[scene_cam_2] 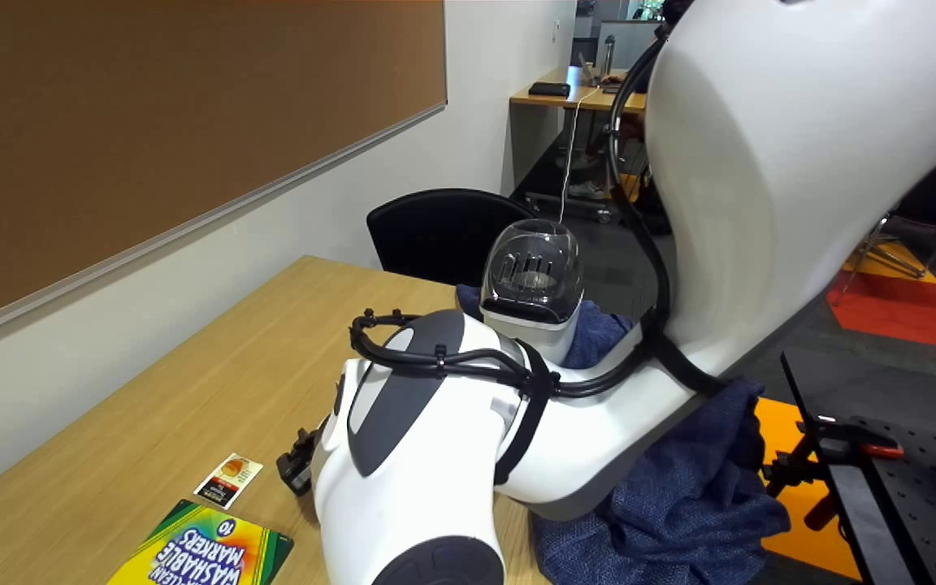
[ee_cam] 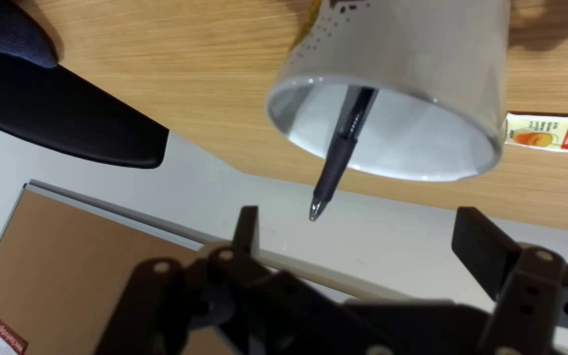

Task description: Pick up the pen from the table and put it in the white cup.

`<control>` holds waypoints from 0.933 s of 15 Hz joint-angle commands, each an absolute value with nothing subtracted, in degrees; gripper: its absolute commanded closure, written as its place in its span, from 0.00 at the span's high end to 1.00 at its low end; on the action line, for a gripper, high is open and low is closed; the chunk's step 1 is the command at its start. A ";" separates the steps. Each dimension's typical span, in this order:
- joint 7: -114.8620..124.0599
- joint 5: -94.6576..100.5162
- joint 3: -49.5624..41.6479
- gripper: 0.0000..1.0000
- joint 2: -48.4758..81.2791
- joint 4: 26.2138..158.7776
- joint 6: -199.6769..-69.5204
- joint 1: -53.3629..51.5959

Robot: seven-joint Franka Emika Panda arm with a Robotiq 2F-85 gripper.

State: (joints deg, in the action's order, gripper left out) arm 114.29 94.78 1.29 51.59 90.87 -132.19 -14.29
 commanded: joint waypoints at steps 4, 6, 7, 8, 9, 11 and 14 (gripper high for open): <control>116.11 95.83 2.64 1.00 46.29 93.41 -128.51 -13.86; 116.42 96.04 2.61 1.00 43.89 94.48 -127.56 -13.85; 116.68 96.09 2.59 1.00 42.82 94.91 -126.86 -13.88; 116.95 96.15 2.57 1.00 41.30 95.72 -126.23 -13.82; 117.02 95.98 2.67 1.00 40.15 96.20 -125.56 -13.78; 117.35 96.22 2.77 1.00 36.99 98.14 -124.30 -13.72; 117.54 96.60 3.04 1.00 31.79 101.70 -122.70 -13.60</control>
State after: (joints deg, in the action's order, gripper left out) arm 115.08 94.78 1.83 38.68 95.20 -125.13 -14.27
